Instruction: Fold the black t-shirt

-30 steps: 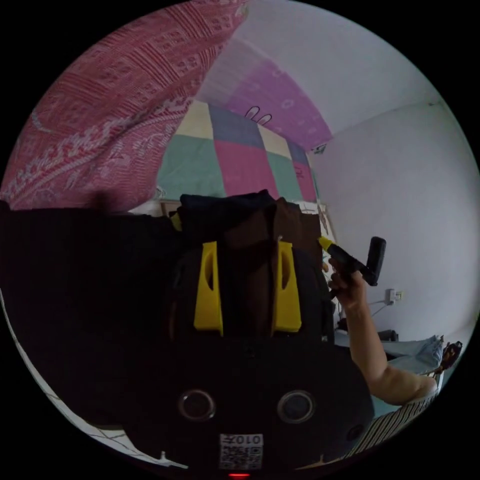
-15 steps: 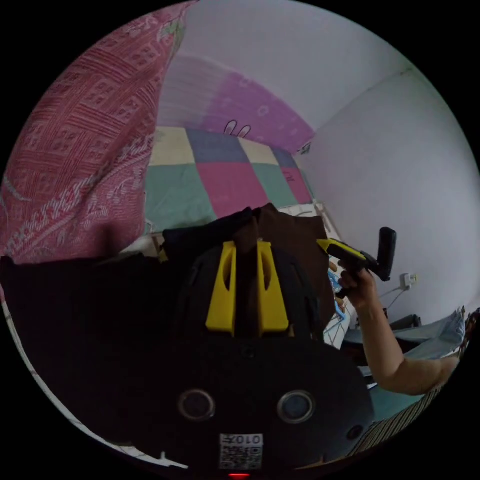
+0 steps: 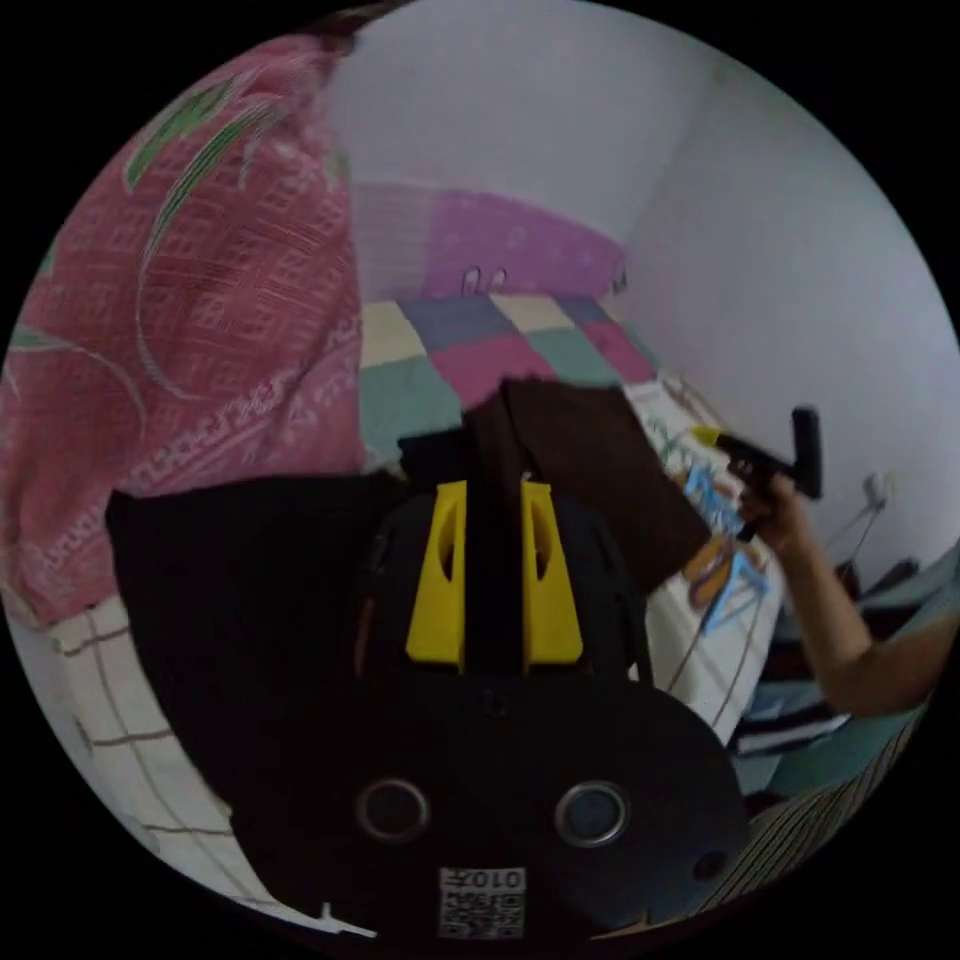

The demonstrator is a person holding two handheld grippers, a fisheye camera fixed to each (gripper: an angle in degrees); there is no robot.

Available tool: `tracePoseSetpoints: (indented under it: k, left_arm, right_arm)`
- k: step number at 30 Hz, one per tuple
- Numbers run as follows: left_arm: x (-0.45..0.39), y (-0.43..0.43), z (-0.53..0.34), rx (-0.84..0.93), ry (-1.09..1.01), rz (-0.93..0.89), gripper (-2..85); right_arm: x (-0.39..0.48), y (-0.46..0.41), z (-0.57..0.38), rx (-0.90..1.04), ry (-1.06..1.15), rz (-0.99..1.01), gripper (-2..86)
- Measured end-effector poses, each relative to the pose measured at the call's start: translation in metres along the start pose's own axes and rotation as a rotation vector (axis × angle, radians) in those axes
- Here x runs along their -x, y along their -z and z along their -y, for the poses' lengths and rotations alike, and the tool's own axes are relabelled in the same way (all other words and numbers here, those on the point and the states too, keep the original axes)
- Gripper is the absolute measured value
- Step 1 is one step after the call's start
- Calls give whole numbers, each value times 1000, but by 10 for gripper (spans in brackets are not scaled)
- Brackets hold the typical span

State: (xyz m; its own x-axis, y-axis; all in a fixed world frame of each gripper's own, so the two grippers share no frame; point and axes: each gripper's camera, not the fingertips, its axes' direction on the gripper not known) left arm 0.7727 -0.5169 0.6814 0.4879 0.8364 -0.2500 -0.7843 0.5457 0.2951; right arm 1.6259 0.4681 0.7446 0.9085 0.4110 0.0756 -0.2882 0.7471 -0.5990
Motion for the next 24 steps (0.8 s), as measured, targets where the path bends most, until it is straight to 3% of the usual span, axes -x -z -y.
tracePoseSetpoints:
  k: [9,17,21,24]
  left_arm:
    - [-58,30,-84,96,96,-154,81]
    - [-106,89,-118,94,59,-95,43]
    - [-131,107,-150,160,65,-85,42]
    - [-142,135,-175,144,105,-127,46]
  right_arm:
    - [42,-20,-130,67,-149,125,83]
    - [108,-5,-199,74,-46,36,42]
    - [127,-24,-263,197,-67,-12,52]
    - [150,-10,-315,116,-93,14,62]
